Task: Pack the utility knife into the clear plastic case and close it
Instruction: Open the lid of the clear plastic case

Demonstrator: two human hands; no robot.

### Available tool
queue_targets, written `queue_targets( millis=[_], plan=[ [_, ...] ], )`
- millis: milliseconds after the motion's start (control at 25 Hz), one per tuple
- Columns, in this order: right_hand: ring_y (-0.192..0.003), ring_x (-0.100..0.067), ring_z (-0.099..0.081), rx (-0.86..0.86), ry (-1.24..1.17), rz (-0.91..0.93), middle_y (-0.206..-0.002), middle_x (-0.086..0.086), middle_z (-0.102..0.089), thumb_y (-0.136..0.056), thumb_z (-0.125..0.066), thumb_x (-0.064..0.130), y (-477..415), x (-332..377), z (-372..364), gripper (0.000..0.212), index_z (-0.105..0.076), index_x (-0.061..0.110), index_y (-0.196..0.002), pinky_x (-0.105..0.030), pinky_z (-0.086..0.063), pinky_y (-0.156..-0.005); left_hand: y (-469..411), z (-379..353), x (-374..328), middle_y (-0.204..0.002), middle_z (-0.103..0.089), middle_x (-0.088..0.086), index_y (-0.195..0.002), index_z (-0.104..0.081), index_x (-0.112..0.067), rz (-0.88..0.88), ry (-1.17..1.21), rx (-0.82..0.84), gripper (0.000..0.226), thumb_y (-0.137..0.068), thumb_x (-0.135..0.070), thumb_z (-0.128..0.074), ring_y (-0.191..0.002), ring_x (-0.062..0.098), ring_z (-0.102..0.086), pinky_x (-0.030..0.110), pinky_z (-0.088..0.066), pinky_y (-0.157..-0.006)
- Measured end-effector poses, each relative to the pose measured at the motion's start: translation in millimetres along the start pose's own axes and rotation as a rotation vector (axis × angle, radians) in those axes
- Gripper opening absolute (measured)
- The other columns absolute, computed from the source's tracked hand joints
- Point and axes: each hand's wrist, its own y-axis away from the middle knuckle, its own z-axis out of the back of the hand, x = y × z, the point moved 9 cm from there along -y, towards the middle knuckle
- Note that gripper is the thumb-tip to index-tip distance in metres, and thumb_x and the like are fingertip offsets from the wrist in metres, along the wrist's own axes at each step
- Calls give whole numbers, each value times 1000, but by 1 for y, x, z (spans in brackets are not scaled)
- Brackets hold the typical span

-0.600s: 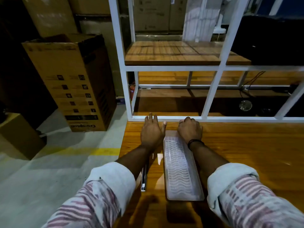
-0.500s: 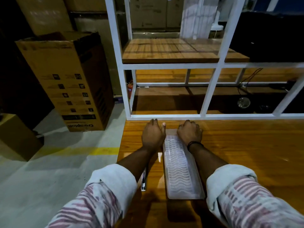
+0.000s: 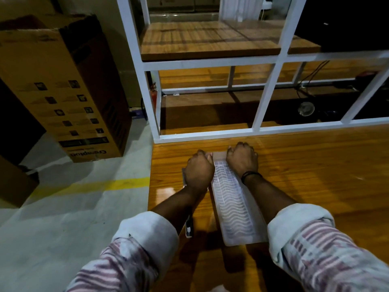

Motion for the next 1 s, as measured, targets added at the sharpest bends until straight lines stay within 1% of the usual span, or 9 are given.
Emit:
queue_targets(
  millis=[160,280,480,640,720,800,880,920,1000],
  plan=[
    [-107,-40,-61,-18,11,22,-113,-22,-66,-95,-44,40,-1,1,-2,47,-65,1,-111,-49,-49,-95,0,-2,1,-107,-74,7,-111,-64,-16,2,23,-11,38,-103,-46,-41,-99,31,-69,43,-57,-83],
    [-107,-37,-60,-13,39,23,-113,-19,-66,-95,-41,42,-1,1,-3,48,-65,4,-110,-50,-47,-96,2,-2,2,-109,-74,7,-113,-64,-17,2,36,-27,39,-104,-46,-40,-101,30,-69,43,-57,-84],
    [-106,-35,-59,-133,106,101,-111,-18,-63,-96,-41,39,3,6,7,44,-63,3,-110,-50,-43,-92,4,-1,2,-111,-74,6,-111,-66,-19,17,45,-28,38,-105,-46,-40,-103,29,-68,39,-54,-82],
    [-109,-36,-58,-70,116,67,-115,-17,-63,-96,-42,38,0,1,-1,43,-63,5,-112,-52,-40,-95,5,0,1,-110,-74,5,-112,-66,-19,54,62,-13,34,-105,-43,-43,-103,27,-68,34,-46,-75],
    [-108,-36,-57,-82,175,150,-113,-17,-63,-95,-44,34,3,9,0,37,-64,7,-111,-51,-39,-93,7,-1,1,-106,-75,4,-110,-68,-19,88,107,0,35,-105,-44,-44,-98,26,-68,31,-42,-69],
    [-107,-35,-56,-72,221,316,-112,-16,-63,-92,-48,28,4,24,0,30,-63,10,-109,-49,-40,-90,6,1,9,-96,-75,4,-100,-70,-18,152,169,5,38,-104,-46,-44,-87,25,-69,30,-41,-64],
    [-110,-33,-55,-13,168,457,-114,-13,-64,-89,-51,26,3,43,-4,28,-63,13,-110,-48,-40,-92,9,6,14,-80,-70,2,-85,-67,-16,190,243,8,38,-105,-38,-44,-72,21,-64,30,-39,-58],
    [-112,-32,-55,33,111,497,-115,-11,-65,-89,-51,27,2,54,-6,29,-64,14,-112,-48,-40,-94,13,9,14,-74,-68,3,-78,-65,-14,182,273,8,38,-105,-33,-45,-67,20,-62,30,-39,-56],
    [-115,-31,-55,109,5,527,-116,-9,-66,-91,-52,35,1,73,-9,32,-66,16,-113,-47,-39,-97,20,11,17,-68,-67,9,-72,-64,-11,164,323,18,38,-102,-25,-47,-62,26,-63,35,-43,-55]
  ],
)
